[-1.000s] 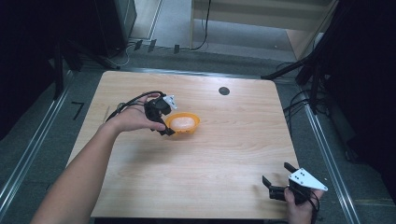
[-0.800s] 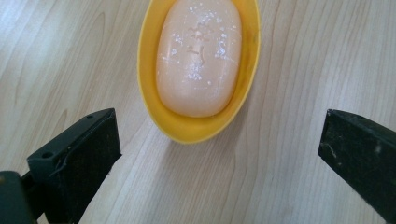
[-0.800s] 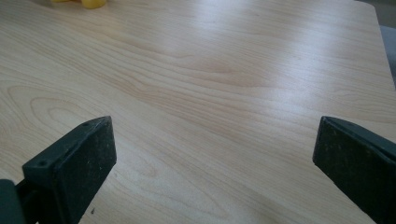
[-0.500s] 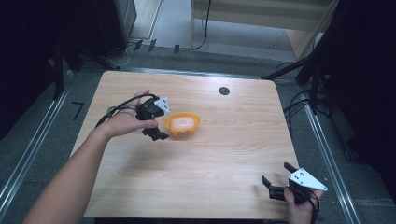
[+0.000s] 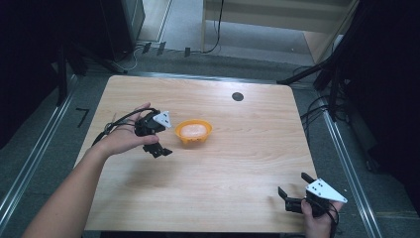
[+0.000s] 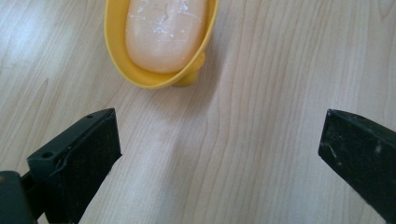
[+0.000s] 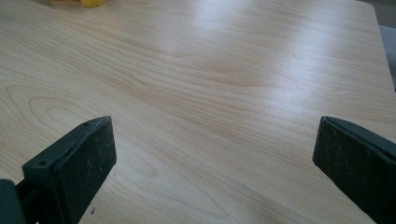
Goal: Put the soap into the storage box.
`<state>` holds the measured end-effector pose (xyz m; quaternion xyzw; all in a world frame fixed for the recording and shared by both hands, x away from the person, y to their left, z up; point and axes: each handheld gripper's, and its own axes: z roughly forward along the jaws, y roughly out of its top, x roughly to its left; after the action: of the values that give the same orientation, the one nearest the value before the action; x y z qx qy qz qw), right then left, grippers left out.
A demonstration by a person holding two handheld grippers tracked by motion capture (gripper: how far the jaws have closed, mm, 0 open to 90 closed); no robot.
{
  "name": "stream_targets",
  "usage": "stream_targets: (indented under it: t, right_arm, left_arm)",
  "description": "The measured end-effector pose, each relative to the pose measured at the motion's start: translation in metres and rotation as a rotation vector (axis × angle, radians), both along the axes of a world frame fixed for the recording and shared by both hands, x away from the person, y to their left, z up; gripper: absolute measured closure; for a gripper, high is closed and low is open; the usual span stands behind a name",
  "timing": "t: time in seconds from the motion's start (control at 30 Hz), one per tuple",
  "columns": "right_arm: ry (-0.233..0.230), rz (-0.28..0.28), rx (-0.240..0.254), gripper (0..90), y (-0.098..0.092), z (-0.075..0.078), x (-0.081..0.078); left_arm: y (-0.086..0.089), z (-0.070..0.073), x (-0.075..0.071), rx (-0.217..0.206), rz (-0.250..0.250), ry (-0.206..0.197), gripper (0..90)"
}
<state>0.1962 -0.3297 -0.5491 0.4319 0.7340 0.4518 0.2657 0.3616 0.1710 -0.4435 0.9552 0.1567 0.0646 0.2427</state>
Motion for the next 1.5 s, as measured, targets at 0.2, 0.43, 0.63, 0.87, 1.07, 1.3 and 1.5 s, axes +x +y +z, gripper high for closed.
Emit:
stream_targets:
  t: [0.2, 0.43, 0.63, 0.87, 1.07, 1.3, 1.5]
  right_arm:
    - [0.000, -0.001, 0.001, 0.0, 0.000, 0.000, 0.000]
    - [0.001, 0.000, 0.001, 0.0, 0.000, 0.000, 0.000]
    - [0.000, 0.000, 0.001, 0.0, 0.000, 0.000, 0.000]
    - [0.001, -0.001, -0.001, 0.0, 0.000, 0.000, 0.000]
    - [0.001, 0.000, -0.005, 0.0, 0.001, 0.000, 0.000]
    - [0.001, -0.001, -0.007, 0.0, 0.001, 0.000, 0.000]
    - [0.002, -0.001, -0.007, 0.0, 0.001, 0.000, 0.000]
  left_arm:
    - [0.007, -0.005, -0.010, -0.014, 0.000, -0.002, 0.0]
    - [0.014, -0.012, -0.026, -0.011, 0.005, -0.013, 0.0]
    - [0.019, -0.014, -0.037, -0.037, 0.013, -0.021, 0.0]
    - [0.030, -0.019, -0.052, -0.084, 0.034, -0.030, 0.0]
    - [0.039, -0.021, -0.066, -0.123, 0.067, -0.060, 0.0]
    - [0.054, -0.026, -0.083, -0.187, 0.128, -0.105, 0.0]
    - [0.069, -0.036, -0.096, -0.244, 0.199, -0.138, 0.0]
